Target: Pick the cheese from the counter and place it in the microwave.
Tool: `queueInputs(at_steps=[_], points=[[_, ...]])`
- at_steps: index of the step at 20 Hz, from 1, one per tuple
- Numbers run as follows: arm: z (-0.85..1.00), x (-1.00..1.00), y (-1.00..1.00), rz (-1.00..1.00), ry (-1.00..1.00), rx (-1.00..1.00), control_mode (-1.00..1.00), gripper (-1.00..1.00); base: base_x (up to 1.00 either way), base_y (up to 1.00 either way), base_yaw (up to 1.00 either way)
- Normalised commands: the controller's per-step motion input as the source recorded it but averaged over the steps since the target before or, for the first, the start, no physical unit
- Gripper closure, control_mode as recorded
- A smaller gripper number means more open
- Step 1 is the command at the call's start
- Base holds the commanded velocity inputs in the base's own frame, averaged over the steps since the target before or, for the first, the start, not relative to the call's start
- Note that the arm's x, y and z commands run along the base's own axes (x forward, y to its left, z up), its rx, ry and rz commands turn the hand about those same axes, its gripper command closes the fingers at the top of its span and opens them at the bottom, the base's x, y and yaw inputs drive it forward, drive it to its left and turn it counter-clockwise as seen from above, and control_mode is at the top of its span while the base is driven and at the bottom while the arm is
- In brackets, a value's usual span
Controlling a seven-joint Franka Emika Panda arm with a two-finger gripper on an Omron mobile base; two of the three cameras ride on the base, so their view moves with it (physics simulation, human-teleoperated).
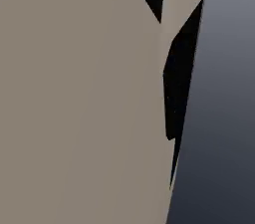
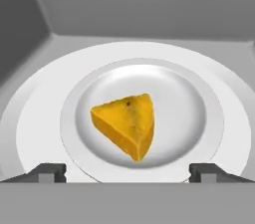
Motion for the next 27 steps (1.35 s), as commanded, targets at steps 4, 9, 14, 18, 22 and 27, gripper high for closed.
queueInputs(at_steps=[4,9,14,18,22,27], points=[[0.27,-0.84,0.0,0.0,-0.05,0.01,-1.0,-1.0,0.0,0.0,0.0],[0.65,-0.94,-0.15,-0.01,0.0,0.01,-1.0,-1.0,0.0,0.0,0.0],[0.39,-1.0,-0.06,-0.05,0.05,0.01,-1.0,-1.0,0.0,0.0,0.0],[0.19,-1.0,-0.06,-0.06,0.04,0.0,-1.0,-1.0,0.0,0.0,0.0],[0.04,-1.0,-0.08,-0.08,0.04,0.0,-1.0,-1.0,0.0,0.0,0.0],[0.0,-1.0,-0.17,-0.02,0.02,0.0,-1.0,-1.0,0.0,0.0,0.0]])
